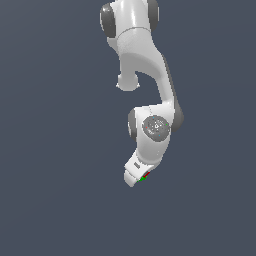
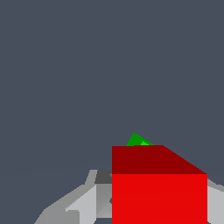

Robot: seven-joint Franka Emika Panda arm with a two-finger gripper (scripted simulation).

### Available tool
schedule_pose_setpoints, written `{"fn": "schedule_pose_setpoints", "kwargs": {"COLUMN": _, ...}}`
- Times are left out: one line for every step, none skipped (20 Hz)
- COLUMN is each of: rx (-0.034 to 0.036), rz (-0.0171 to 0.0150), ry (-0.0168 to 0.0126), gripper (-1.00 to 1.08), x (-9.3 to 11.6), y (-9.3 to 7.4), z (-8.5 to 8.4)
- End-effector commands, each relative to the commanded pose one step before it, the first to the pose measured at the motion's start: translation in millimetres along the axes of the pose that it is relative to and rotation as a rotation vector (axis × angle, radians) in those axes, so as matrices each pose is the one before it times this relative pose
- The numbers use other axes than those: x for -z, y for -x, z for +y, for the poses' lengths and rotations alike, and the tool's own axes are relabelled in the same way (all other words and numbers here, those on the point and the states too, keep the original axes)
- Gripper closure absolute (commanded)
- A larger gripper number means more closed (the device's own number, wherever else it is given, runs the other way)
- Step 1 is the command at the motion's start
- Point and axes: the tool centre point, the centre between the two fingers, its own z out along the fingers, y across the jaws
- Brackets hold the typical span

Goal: Stack the red cube on top of the green cube.

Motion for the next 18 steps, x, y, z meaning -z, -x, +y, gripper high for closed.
{"fn": "schedule_pose_setpoints", "kwargs": {"rx": 0.00161, "rz": 0.00155, "ry": 0.00098, "gripper": 1.08, "x": -7.87, "y": 6.28, "z": 10.61}}
{"fn": "schedule_pose_setpoints", "kwargs": {"rx": 0.00000, "rz": 0.00000, "ry": 0.00000, "gripper": 1.08, "x": -1.91, "y": 1.46, "z": 2.48}}
{"fn": "schedule_pose_setpoints", "kwargs": {"rx": 0.00000, "rz": 0.00000, "ry": 0.00000, "gripper": 1.08, "x": -1.24, "y": 0.85, "z": 1.68}}
{"fn": "schedule_pose_setpoints", "kwargs": {"rx": 0.00000, "rz": 0.00000, "ry": 0.00000, "gripper": 1.08, "x": -0.59, "y": 0.25, "z": 0.89}}
{"fn": "schedule_pose_setpoints", "kwargs": {"rx": 0.00000, "rz": 0.00000, "ry": 0.00000, "gripper": 1.08, "x": 0.06, "y": -0.33, "z": 0.12}}
{"fn": "schedule_pose_setpoints", "kwargs": {"rx": 0.00000, "rz": 0.00000, "ry": 0.00000, "gripper": 1.08, "x": 0.70, "y": -0.91, "z": -0.65}}
{"fn": "schedule_pose_setpoints", "kwargs": {"rx": -0.00036, "rz": 0.00029, "ry": -0.00051, "gripper": 1.08, "x": 0.85, "y": -0.86, "z": -0.76}}
{"fn": "schedule_pose_setpoints", "kwargs": {"rx": 0.00000, "rz": 0.00000, "ry": 0.00000, "gripper": 1.08, "x": 0.34, "y": -0.36, "z": -0.37}}
{"fn": "schedule_pose_setpoints", "kwargs": {"rx": 0.00000, "rz": 0.00000, "ry": 0.00000, "gripper": -0.92, "x": 0.00, "y": 0.00, "z": 0.00}}
{"fn": "schedule_pose_setpoints", "kwargs": {"rx": 0.00000, "rz": 0.00000, "ry": 0.00000, "gripper": -0.92, "x": 0.00, "y": 0.00, "z": 0.00}}
{"fn": "schedule_pose_setpoints", "kwargs": {"rx": 0.00000, "rz": 0.00000, "ry": 0.00000, "gripper": -0.92, "x": 0.00, "y": 0.00, "z": 0.00}}
{"fn": "schedule_pose_setpoints", "kwargs": {"rx": 0.00000, "rz": 0.00000, "ry": 0.00000, "gripper": -0.92, "x": 0.00, "y": 0.00, "z": 0.00}}
{"fn": "schedule_pose_setpoints", "kwargs": {"rx": 0.00000, "rz": 0.00000, "ry": 0.00000, "gripper": -0.92, "x": 0.00, "y": 0.00, "z": 0.00}}
{"fn": "schedule_pose_setpoints", "kwargs": {"rx": 0.00000, "rz": 0.00000, "ry": 0.00000, "gripper": -0.92, "x": 0.00, "y": 0.00, "z": 0.00}}
{"fn": "schedule_pose_setpoints", "kwargs": {"rx": 0.00000, "rz": 0.00000, "ry": 0.00000, "gripper": -0.92, "x": 0.00, "y": 0.00, "z": 0.00}}
{"fn": "schedule_pose_setpoints", "kwargs": {"rx": 0.00000, "rz": 0.00000, "ry": 0.00000, "gripper": -0.92, "x": 0.00, "y": 0.00, "z": 0.00}}
{"fn": "schedule_pose_setpoints", "kwargs": {"rx": 0.00000, "rz": 0.00000, "ry": 0.00000, "gripper": -0.92, "x": 0.00, "y": 0.00, "z": 0.00}}
{"fn": "schedule_pose_setpoints", "kwargs": {"rx": 0.00000, "rz": 0.00000, "ry": 0.00000, "gripper": -0.92, "x": 0.00, "y": 0.00, "z": 0.00}}
